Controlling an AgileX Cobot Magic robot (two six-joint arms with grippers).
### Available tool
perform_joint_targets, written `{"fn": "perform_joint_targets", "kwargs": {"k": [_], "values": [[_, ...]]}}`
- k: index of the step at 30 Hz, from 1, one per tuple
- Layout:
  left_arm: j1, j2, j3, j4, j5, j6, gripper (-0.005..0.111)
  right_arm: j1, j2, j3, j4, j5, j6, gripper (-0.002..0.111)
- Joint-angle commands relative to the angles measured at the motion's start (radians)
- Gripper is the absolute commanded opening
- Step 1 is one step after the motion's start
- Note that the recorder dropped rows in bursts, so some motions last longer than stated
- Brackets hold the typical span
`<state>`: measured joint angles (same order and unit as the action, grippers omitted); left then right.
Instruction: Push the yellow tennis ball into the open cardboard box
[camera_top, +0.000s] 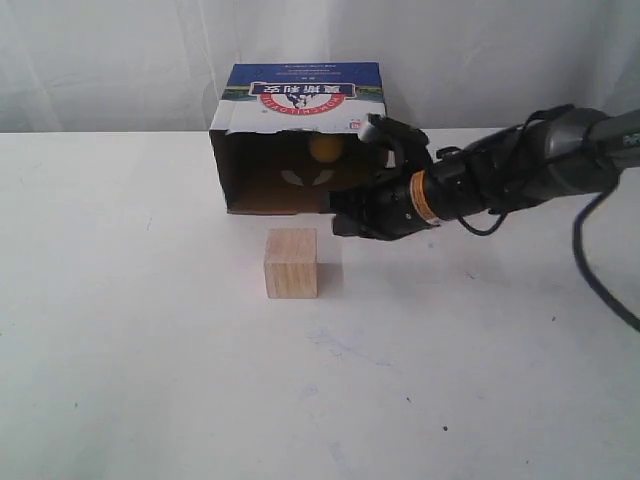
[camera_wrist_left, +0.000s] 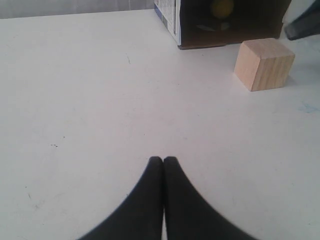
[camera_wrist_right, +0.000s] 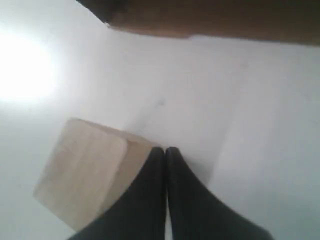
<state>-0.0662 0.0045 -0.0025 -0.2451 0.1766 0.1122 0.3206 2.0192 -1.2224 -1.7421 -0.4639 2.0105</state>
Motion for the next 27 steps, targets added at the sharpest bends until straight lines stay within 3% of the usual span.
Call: {"fn": "perform_joint_targets", "kwargs": {"k": [1,5,10,12,14,16,17,20,23,25,27], "values": [[-0.004,-0.005,0.003,-0.011,0.003,0.0,0.0,-0.003,-0.161,0.185,-0.002,0.248,-0.067,0.0],[-0.004,-0.005,0.003,-0.011,0.003,0.0,0.0,-0.003,-0.326,0.235,-0.002,0.585,-0.298,0.0],[-0.004,-0.005,0.003,-0.011,0.003,0.0,0.0,-0.022,-0.37,0.161,-0.002,1.197,-0.85,0.0],[-0.004,-0.005,0.003,-0.011,0.003,0.0,0.0,-0.069,-0.357,0.136,-0.002,1.276,-1.063,0.0],[-0.004,-0.005,0.003,-0.011,0.003,0.0,0.0,-0.126,-0.357,0.136,0.018,1.289,-1.117,0.0],[-0.004,-0.005,0.003,-0.011,0.003,0.0,0.0,-0.181,-0.357,0.136,0.289,1.324,-1.149,0.0],[-0.004,-0.005,0.003,-0.011,0.003,0.0,0.0,-0.212,-0.357,0.136,0.507,1.349,-1.258,0.0],[-0.004,-0.005,0.003,-0.011,0.003,0.0,0.0,-0.309,-0.352,0.153,1.148,1.446,-1.814,0.0],[-0.004,-0.005,0.003,-0.011,0.003,0.0,0.0,-0.362,-0.397,0.189,1.688,1.51,-2.169,0.0],[-0.004,-0.005,0.003,-0.011,0.003,0.0,0.0,-0.357,-0.465,0.213,1.976,1.49,-2.368,0.0],[-0.004,-0.005,0.003,-0.011,0.003,0.0,0.0,-0.348,-0.582,0.235,2.248,1.333,-2.494,0.0]]}}
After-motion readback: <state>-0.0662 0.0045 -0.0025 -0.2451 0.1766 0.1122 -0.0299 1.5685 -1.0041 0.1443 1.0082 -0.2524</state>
